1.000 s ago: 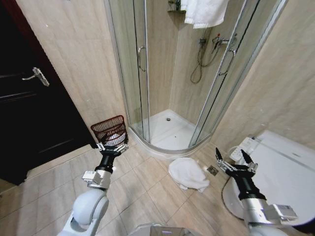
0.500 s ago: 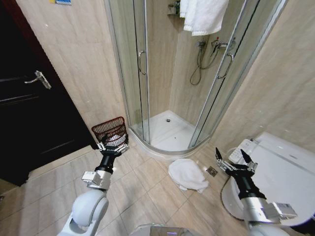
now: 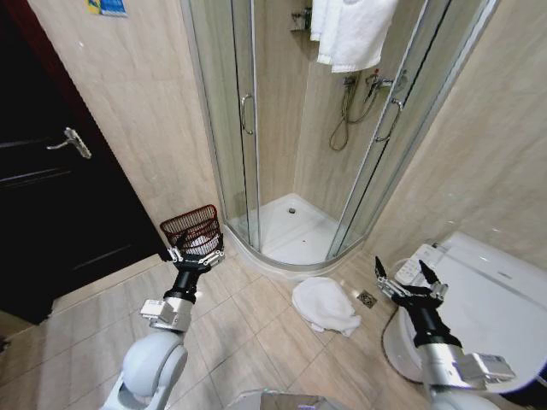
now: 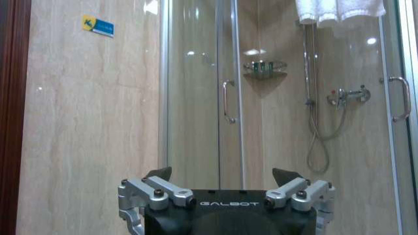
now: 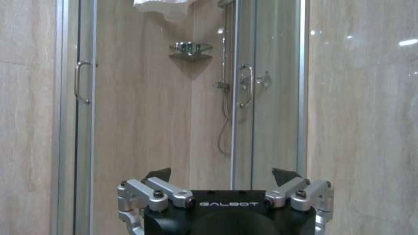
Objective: Discard the used towel into the hamper.
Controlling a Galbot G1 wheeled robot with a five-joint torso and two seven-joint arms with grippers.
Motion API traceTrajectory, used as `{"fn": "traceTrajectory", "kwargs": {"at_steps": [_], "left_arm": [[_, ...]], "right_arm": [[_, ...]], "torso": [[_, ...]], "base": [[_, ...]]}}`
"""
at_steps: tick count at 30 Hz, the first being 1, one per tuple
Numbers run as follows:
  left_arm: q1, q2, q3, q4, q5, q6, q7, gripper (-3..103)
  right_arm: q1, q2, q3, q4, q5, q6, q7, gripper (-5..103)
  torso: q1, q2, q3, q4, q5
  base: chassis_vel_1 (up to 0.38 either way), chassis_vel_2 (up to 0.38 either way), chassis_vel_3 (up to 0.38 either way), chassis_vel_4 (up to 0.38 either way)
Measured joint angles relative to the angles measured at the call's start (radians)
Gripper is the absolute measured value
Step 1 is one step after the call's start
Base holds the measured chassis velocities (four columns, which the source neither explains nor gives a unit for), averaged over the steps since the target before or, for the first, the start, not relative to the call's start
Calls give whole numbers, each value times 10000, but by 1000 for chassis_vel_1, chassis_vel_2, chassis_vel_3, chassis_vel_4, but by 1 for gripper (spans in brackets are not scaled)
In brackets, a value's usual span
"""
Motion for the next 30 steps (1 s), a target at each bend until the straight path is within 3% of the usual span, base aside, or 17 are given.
{"fn": "traceTrajectory", "kwargs": {"at_steps": [30], "left_arm": [[-143,67,10,-41,-120,49,78,100]], "right_arm": [[44,-87,10,0,-21,-291,79,100]], "torso": [[646,1461,815,0,0]], "base": [[0,0,0,0]]}}
